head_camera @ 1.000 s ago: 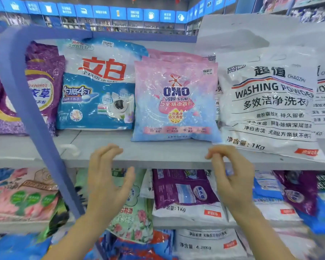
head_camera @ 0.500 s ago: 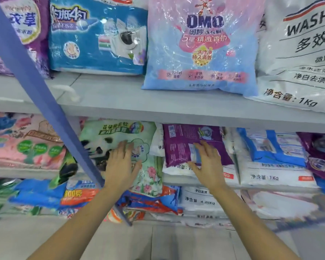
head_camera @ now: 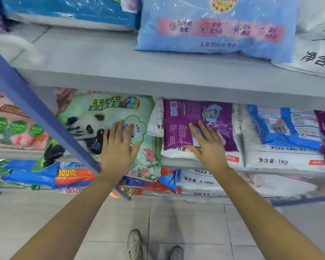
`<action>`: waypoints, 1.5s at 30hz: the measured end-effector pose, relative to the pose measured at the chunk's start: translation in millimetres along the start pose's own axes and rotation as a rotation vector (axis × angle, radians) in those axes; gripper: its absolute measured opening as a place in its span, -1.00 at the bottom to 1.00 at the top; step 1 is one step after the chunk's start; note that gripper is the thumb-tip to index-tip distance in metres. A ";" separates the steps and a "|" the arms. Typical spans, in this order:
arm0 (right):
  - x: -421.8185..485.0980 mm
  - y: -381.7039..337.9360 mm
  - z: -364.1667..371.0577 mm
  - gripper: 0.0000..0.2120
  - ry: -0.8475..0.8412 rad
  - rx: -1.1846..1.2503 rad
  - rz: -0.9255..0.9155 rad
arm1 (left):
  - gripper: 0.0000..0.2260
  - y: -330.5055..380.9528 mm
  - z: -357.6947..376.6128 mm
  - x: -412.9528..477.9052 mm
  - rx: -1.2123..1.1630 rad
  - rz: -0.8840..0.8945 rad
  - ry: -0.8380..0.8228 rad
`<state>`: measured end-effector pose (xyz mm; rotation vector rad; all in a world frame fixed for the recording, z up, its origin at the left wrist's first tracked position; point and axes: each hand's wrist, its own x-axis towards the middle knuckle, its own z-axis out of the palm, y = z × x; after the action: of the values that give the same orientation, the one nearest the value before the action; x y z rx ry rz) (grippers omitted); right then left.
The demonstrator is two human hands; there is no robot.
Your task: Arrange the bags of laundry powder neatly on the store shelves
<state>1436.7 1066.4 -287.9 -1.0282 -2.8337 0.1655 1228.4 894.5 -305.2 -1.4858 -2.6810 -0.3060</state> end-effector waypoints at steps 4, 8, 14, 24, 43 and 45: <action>-2.5 -12.7 -13.9 -0.36 0.018 -0.128 -0.041 | -0.35 -2.1 -0.8 0.6 -0.047 -0.004 -0.016; -8.1 -29.4 -25.6 -0.42 0.092 -0.174 -0.191 | -0.40 18.9 -23.4 -10.4 -0.309 0.138 0.091; -18.8 -51.3 -70.2 -0.43 -0.008 -0.220 -0.311 | -0.34 82.1 -49.7 -37.2 -0.088 0.498 0.210; -43.8 -13.2 -153.2 -0.59 -0.110 0.571 -0.171 | -0.57 88.9 -84.0 -31.3 -0.266 0.195 0.249; -42.8 -39.1 -219.5 -0.70 0.722 0.385 -0.455 | -0.54 85.4 -151.3 -100.3 -1.165 -0.056 0.048; -39.1 -59.4 -234.8 -0.68 0.892 0.192 -0.557 | -0.30 86.2 -158.4 -112.9 -1.284 -0.126 0.097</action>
<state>1464.7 1010.2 -50.8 -0.1494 -2.0962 -0.0675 1354.7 812.8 -154.7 -1.2884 -2.4524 -2.3095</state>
